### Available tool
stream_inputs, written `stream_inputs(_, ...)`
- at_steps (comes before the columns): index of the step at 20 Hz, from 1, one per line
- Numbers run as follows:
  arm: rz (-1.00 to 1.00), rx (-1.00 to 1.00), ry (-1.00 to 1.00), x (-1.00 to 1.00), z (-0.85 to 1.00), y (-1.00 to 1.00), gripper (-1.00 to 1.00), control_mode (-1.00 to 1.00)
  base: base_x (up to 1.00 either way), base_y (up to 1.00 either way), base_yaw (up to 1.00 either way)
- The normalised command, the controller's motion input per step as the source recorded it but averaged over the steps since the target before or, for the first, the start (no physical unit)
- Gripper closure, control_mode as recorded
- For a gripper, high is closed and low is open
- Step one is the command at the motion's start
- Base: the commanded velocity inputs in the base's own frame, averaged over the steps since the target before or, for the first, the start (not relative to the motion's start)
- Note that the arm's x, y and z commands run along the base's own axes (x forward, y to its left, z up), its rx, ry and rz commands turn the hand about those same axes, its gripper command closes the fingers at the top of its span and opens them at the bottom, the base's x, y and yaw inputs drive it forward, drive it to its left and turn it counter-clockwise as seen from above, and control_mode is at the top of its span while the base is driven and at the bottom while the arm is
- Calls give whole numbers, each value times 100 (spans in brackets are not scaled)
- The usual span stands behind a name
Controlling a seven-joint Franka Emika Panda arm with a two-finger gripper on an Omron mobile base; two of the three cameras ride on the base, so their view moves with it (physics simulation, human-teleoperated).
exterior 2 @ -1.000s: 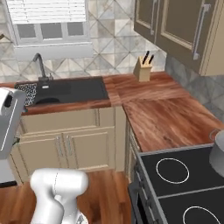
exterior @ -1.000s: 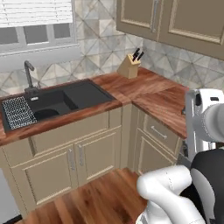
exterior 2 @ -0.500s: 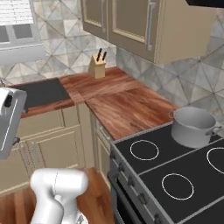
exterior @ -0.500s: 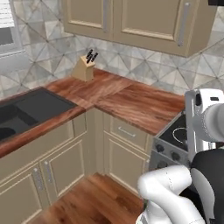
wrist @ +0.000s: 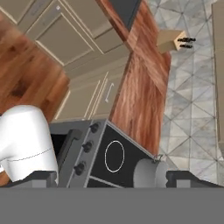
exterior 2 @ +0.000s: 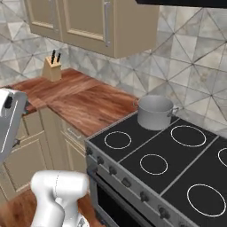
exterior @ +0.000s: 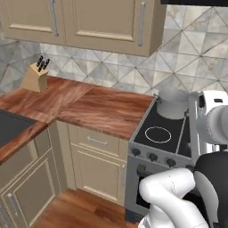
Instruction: Move the pot and pan from the stove into the sink.
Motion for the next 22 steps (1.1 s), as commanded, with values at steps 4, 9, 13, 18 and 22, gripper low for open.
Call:
stream_inputs(4,0,0,0,0,0,0,-100,100,0,0,-50)
stream_inputs(9,0,0,0,0,0,0,-100,100,-1,0,-50)
stream_inputs(13,0,0,0,0,0,0,-100,100,-3,0,-48)
stream_inputs(18,0,0,0,0,0,0,-100,100,-8,-6,-43)
stream_inputs(22,0,0,0,0,0,0,-100,100,-8,-7,-41)
